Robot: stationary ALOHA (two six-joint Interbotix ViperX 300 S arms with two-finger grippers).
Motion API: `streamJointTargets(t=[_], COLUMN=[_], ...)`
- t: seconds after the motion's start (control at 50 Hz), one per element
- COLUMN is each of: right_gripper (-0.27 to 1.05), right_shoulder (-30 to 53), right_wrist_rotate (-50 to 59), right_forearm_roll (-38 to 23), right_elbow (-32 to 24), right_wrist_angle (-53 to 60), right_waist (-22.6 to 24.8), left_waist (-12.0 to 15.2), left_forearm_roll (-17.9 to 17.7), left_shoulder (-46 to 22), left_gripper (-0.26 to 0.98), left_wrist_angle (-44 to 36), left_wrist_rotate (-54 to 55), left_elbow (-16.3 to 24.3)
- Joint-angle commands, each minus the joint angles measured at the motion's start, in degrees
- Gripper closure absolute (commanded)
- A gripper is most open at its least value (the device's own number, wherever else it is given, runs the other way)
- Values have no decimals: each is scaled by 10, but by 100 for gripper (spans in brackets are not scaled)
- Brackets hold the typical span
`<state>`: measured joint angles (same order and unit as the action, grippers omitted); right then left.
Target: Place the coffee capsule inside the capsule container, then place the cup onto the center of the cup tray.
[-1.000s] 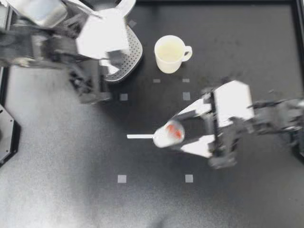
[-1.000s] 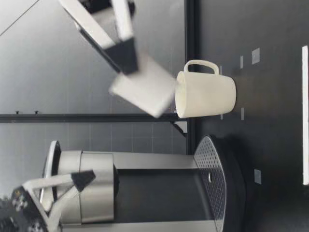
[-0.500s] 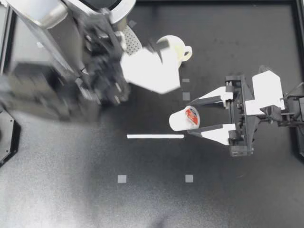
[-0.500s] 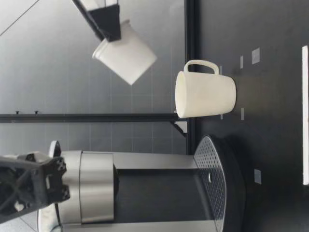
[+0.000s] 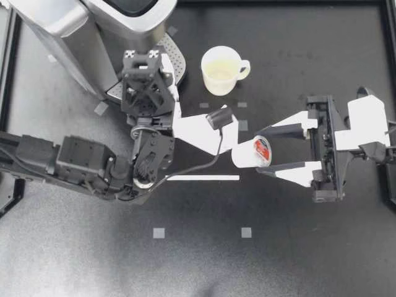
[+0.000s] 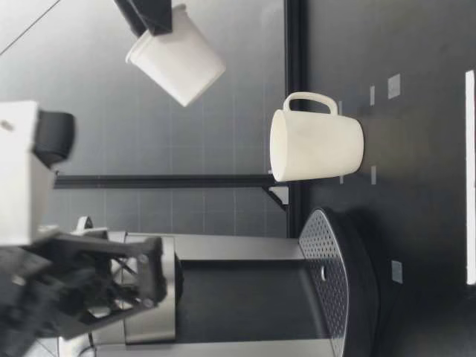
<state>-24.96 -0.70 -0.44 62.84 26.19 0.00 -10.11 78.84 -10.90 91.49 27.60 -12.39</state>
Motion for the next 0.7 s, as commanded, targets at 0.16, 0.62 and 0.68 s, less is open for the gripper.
streamJointTargets(t=[0.16,0.62,0.68], right_gripper=[30,30,30], right_shoulder=[-6,-4,-3], right_wrist_rotate=[-1,-1,-1], right_forearm_roll=[0,-1,-1], right_elbow=[-6,-5,-5], right_wrist_angle=[6,24,23], right_waist=[-4,-4,-4], left_waist=[-1,22,23], left_forearm_roll=[52,74,80], left_shoulder=[18,44,47], left_gripper=[56,56,56], left_wrist_angle=[-4,-18,-18], left_wrist_rotate=[11,18,18], left_elbow=[-29,-71,-76])
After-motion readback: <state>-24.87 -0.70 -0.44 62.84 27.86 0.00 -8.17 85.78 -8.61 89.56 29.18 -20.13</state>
